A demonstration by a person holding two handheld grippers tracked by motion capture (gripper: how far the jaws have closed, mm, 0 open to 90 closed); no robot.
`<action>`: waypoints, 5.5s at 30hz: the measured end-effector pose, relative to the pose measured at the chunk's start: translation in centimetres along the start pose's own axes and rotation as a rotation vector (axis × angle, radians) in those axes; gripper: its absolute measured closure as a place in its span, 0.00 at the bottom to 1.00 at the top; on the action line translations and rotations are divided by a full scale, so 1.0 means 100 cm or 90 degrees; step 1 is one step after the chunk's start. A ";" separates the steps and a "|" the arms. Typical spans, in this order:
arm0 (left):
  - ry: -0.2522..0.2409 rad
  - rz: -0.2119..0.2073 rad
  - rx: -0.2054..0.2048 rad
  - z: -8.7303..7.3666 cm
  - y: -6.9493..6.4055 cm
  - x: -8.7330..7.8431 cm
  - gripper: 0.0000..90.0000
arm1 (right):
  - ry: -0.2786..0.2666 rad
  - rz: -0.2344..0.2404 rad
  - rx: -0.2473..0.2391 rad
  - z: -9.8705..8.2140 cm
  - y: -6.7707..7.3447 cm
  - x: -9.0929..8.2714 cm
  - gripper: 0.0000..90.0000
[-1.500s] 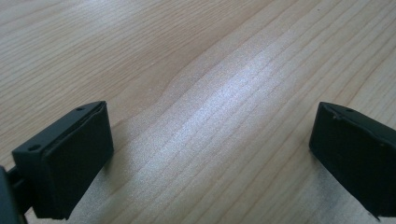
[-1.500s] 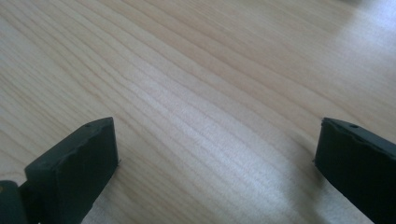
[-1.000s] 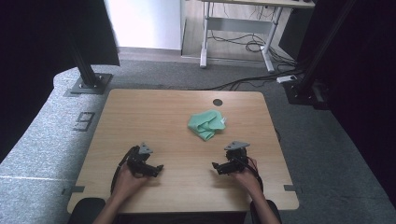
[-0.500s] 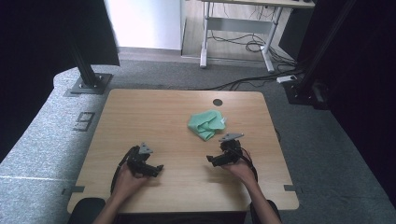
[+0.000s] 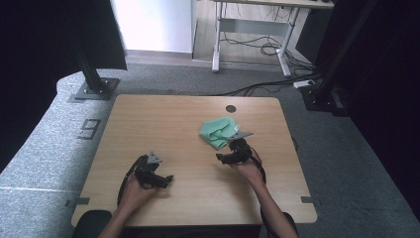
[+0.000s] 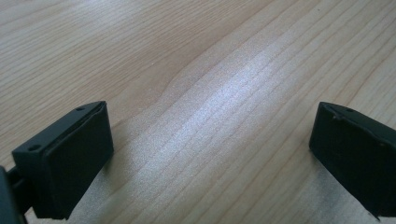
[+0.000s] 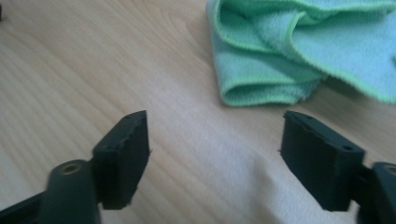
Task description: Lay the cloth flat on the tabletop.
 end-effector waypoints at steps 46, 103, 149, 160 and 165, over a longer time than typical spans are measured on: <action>0.001 0.000 0.001 0.000 0.000 0.000 0.00 | 0.028 0.077 -0.027 -0.001 0.049 0.031 0.93; -0.030 -0.109 0.060 0.096 -0.030 0.016 0.30 | 0.000 0.102 -0.093 0.011 0.078 -0.001 0.71; -0.093 -0.023 -0.107 0.086 0.077 -0.025 0.38 | -0.023 -0.063 -0.031 0.077 -0.024 -0.017 0.61; -0.081 -0.051 -0.054 0.080 0.051 -0.018 0.33 | -0.012 -0.006 -0.025 0.046 -0.003 -0.013 0.71; -0.044 -0.050 -0.029 0.070 0.042 0.001 0.31 | 0.007 0.031 -0.045 0.035 0.021 0.000 0.78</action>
Point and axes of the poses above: each handheld gripper's, and its own axes: x roughly forward along the jaws, z roughly out of its top, y roughly to its left, the point moved 8 cm from there along x, roughly forward along the jaws, and after that the axes turned 8 degrees about -z, right-handed, at the moved point
